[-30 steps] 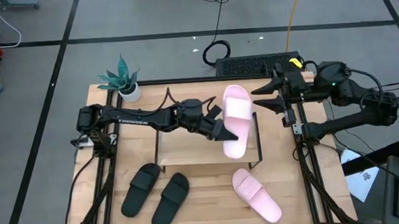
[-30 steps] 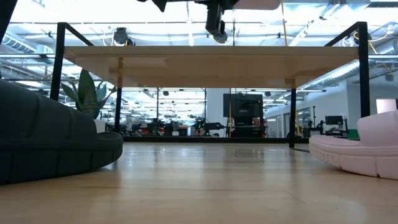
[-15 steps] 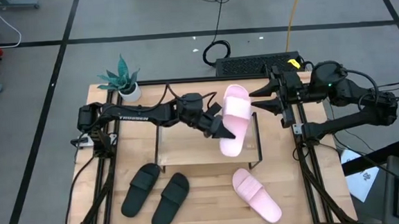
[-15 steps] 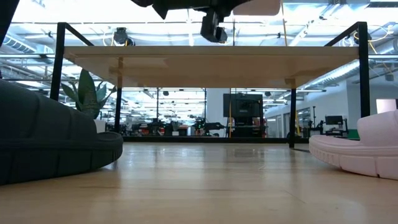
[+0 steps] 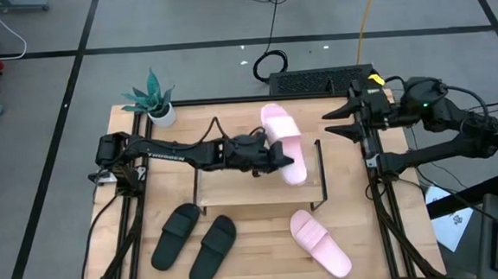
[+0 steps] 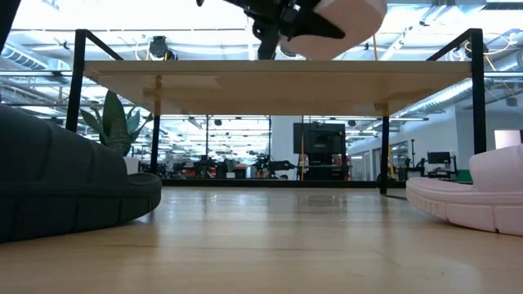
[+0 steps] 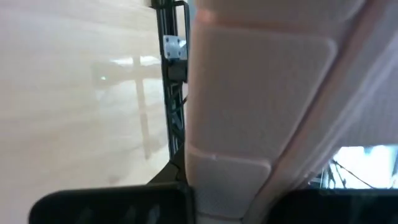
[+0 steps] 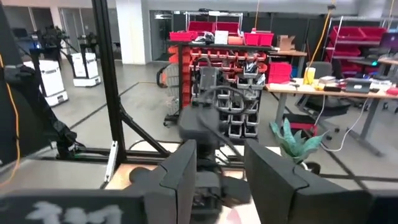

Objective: Pick and place slides into the shelf
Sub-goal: Put the right pink slipper on the shelf

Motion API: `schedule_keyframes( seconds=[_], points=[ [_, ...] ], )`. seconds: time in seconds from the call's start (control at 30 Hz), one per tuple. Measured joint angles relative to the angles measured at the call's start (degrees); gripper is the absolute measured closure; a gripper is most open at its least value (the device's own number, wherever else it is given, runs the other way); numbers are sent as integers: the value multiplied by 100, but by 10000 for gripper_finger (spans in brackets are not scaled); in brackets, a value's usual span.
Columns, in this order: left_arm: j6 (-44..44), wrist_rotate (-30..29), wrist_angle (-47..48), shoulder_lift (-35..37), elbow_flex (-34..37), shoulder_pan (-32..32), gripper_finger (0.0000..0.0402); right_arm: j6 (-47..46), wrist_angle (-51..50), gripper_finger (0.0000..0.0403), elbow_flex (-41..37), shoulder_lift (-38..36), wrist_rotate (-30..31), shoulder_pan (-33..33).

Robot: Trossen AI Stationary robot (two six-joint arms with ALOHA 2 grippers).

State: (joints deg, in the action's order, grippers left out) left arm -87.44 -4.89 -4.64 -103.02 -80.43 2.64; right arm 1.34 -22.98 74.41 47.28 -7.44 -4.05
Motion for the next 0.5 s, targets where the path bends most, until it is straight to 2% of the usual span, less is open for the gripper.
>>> schedule_keyframes(
  seconds=[0.1, 0.2, 0.4, 0.5],
  points=[
    [-142, -383, 307, -139, -283, 177, 352, 185, -187, 277, 0, -159, 4, 0],
    [-28, -500, 1059, -580, -1115, 238, 352, 285, -310, 277, 0, -291, 14, -2],
    [458, -53, 3112, -1661, -3291, 100, 352, 283, -449, 277, 0, -498, 15, -2],
    [631, 163, 3506, -2036, -3975, 60, 352, 279, -567, 277, 0, -601, 26, -2]
  ],
)
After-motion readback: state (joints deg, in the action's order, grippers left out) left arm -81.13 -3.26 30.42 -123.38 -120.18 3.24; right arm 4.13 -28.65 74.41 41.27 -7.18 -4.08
